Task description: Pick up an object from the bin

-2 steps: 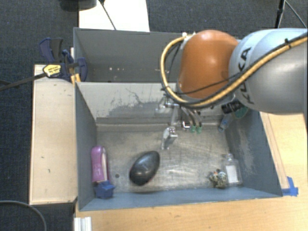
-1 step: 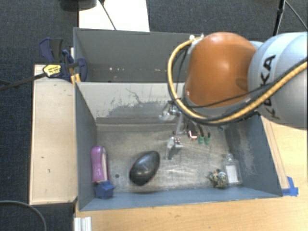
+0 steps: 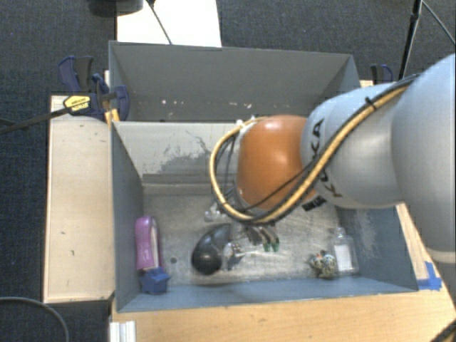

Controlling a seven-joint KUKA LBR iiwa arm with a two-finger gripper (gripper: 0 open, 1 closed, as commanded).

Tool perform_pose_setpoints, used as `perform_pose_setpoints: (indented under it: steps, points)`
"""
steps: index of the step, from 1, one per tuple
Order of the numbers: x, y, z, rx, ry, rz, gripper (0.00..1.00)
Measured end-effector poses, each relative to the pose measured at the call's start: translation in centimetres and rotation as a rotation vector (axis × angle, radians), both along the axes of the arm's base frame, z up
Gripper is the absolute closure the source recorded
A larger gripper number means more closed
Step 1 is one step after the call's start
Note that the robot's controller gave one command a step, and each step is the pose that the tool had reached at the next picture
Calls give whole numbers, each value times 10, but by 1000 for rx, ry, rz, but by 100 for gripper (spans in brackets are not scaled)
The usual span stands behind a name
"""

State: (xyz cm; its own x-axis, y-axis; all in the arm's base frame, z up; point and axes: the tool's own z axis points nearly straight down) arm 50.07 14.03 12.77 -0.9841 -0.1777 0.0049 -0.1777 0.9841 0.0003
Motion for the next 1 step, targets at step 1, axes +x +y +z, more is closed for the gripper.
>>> perform_pose_setpoints:
  steps: [1]
  points:
    - [34,0,-55,3,-11,248,0]
